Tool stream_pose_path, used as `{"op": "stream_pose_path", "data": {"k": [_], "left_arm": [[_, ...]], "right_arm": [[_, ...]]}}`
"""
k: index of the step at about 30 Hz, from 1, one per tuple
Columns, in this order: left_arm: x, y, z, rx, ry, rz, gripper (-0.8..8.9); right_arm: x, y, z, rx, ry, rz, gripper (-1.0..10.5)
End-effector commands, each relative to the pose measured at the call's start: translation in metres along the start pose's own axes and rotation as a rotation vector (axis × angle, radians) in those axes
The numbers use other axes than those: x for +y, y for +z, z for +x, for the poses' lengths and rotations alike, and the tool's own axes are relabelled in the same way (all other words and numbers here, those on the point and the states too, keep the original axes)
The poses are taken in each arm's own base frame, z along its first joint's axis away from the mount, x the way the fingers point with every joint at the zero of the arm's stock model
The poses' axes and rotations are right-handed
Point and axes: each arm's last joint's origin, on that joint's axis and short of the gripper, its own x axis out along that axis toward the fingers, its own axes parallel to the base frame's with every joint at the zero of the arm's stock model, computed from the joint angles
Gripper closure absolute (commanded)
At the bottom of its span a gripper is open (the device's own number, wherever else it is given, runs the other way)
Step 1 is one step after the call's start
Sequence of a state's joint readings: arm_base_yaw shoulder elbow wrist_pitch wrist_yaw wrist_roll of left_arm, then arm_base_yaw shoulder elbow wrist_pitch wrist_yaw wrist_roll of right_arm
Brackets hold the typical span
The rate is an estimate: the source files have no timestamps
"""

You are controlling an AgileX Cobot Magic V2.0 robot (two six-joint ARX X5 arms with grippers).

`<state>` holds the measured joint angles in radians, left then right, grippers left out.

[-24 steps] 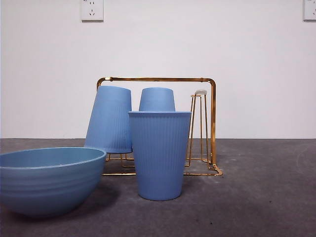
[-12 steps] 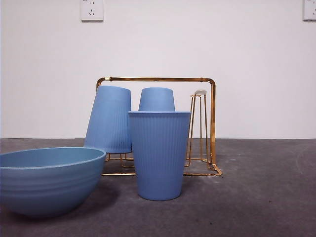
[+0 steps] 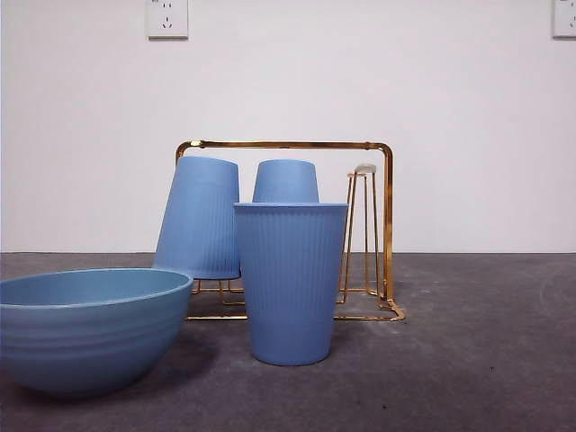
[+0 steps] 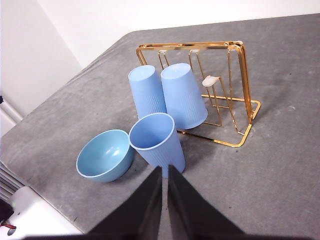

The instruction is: Right arm lift cup from the cupboard, then place it on the right of the bowl

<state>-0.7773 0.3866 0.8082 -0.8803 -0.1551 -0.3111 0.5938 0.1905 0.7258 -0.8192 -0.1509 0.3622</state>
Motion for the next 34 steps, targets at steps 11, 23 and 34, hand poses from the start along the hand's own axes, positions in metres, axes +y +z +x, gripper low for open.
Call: {"op": "stream_pose_path", "data": {"k": [11,23,34], "left_arm": [[0.003,0.001,0.000,-0.049,0.033,-0.035,8.08],[0.051,-0.042,0.040,-0.327,0.375,0.086,8.08],[0.085,-0.115,0.084,-0.329,0.470,0.079,8.08]], "right_arm": [[0.002,0.004,-0.002,-0.020,0.012,-0.017,9.3],[0.002,0.004,-0.002,-0.020,0.012,-0.017,9.3],[0.002,0.004,-0.002,-0.021,0.012,-0.017,9.3]]}}
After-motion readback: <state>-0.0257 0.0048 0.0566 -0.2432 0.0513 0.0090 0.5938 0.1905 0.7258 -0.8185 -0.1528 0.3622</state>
